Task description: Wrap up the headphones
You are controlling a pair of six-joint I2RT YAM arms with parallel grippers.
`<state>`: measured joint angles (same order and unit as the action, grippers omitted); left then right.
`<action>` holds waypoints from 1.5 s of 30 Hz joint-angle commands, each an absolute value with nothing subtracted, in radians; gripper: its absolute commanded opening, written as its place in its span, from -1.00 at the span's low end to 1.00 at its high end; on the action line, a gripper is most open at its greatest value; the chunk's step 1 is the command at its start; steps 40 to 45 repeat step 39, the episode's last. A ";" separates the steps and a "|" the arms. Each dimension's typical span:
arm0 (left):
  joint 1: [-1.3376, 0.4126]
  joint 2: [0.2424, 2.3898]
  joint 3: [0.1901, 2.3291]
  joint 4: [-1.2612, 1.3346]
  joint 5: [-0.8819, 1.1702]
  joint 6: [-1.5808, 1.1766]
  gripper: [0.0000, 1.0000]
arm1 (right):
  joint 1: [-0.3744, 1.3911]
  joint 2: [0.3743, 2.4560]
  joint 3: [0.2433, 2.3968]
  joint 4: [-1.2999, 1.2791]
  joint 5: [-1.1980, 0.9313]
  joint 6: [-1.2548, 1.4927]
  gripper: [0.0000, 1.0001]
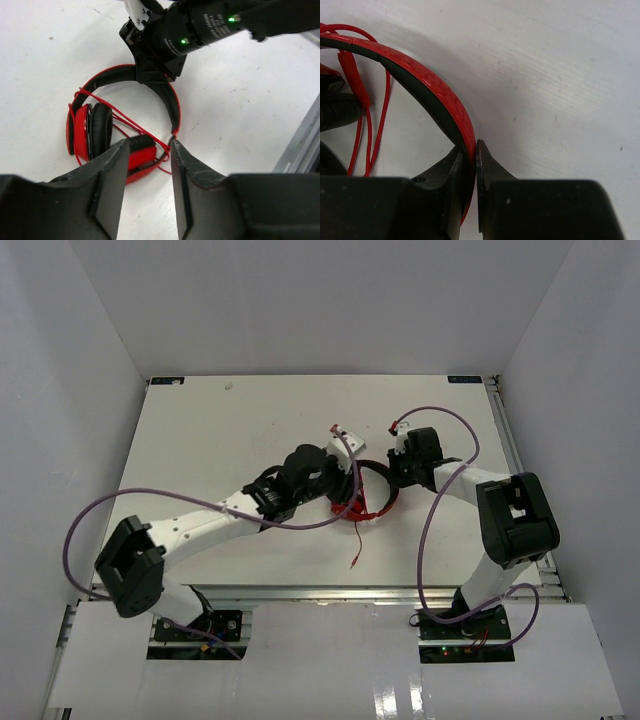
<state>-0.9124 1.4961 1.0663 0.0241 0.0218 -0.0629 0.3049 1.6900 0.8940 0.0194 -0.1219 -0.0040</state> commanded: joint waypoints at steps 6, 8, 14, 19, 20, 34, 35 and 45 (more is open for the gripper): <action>-0.900 0.963 0.669 -0.062 -0.060 -0.339 0.16 | 0.311 1.841 1.146 0.021 -0.085 0.104 -0.79; -0.900 0.898 0.599 -0.062 -0.057 -0.380 0.25 | 0.313 1.861 1.167 0.007 -0.100 0.093 -0.55; -0.901 0.722 0.508 -0.085 -0.029 -0.432 0.44 | 0.304 1.758 1.124 0.002 -0.109 0.026 0.50; -0.900 0.679 0.532 -0.119 -0.017 -0.438 0.63 | 0.290 1.531 1.042 -0.096 -0.140 -0.152 0.88; -0.900 0.676 0.537 -0.123 -0.016 -0.439 0.67 | 0.290 1.481 1.030 -0.110 -0.157 -0.192 0.84; -0.900 0.556 0.602 -0.235 -0.002 -0.469 0.96 | 0.285 0.756 0.724 -0.293 0.115 -0.214 0.80; -0.900 0.554 0.599 -0.243 -0.002 -0.475 0.96 | 0.284 0.741 0.718 -0.299 0.133 -0.217 0.80; -0.900 0.536 0.593 -0.270 -0.002 -0.484 0.96 | 0.269 0.702 0.701 -0.300 0.141 -0.251 0.81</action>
